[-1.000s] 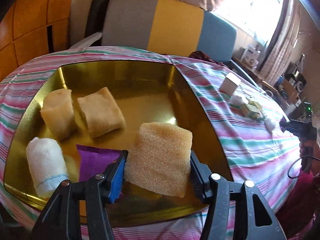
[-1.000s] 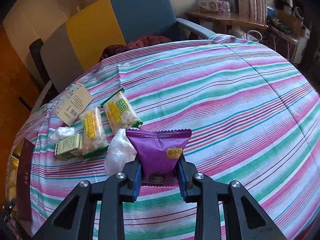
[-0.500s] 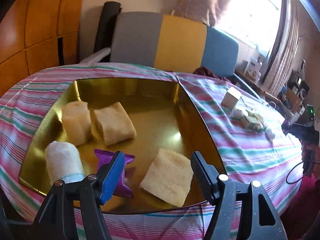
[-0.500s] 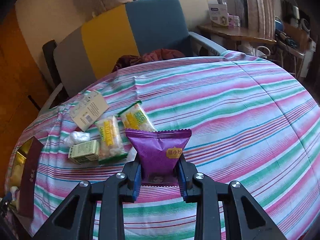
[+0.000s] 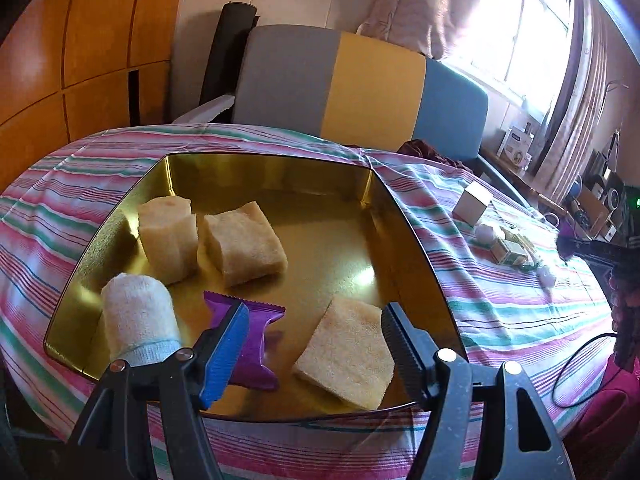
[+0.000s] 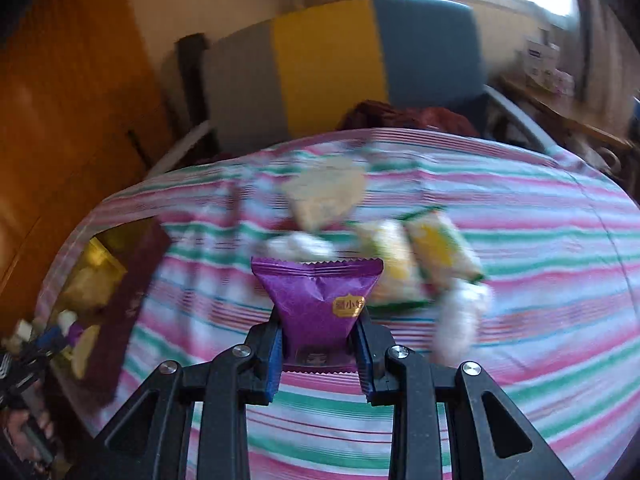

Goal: Organize objects
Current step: 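Carry the sponge cake into the gold tray and open the left gripper, then lower the purple packet into the gold tray and open the right gripper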

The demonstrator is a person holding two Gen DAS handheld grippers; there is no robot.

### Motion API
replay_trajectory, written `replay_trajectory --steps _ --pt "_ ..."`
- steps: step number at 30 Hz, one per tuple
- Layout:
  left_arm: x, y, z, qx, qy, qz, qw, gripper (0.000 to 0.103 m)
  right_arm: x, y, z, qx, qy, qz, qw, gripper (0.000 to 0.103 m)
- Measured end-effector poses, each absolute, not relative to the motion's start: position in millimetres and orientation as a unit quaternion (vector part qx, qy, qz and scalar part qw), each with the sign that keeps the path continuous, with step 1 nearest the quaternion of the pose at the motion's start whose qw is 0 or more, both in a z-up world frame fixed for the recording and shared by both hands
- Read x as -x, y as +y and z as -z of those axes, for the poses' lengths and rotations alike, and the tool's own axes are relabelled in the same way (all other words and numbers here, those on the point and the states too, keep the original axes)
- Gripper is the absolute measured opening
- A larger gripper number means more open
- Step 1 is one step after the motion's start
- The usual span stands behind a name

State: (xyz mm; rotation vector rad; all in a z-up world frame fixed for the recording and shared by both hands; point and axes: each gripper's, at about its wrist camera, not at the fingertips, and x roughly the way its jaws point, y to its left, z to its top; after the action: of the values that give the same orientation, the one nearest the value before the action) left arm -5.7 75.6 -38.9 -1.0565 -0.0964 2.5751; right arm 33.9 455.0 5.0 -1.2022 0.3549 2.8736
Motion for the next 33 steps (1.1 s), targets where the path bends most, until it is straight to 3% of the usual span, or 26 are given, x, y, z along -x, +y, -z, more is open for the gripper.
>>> replay_trajectory --steps 13,33 --pt "-0.5 63.1 41.3 0.380 -0.038 -0.904 0.191 0.070 39.7 265.5 -11.3 0.394 0.053 -0.905 -0.152 0.031" --pt "7.3 18.8 40.0 0.375 -0.108 -0.910 0.141 0.069 107.0 176.8 54.7 0.478 -0.050 -0.867 -0.132 0.031"
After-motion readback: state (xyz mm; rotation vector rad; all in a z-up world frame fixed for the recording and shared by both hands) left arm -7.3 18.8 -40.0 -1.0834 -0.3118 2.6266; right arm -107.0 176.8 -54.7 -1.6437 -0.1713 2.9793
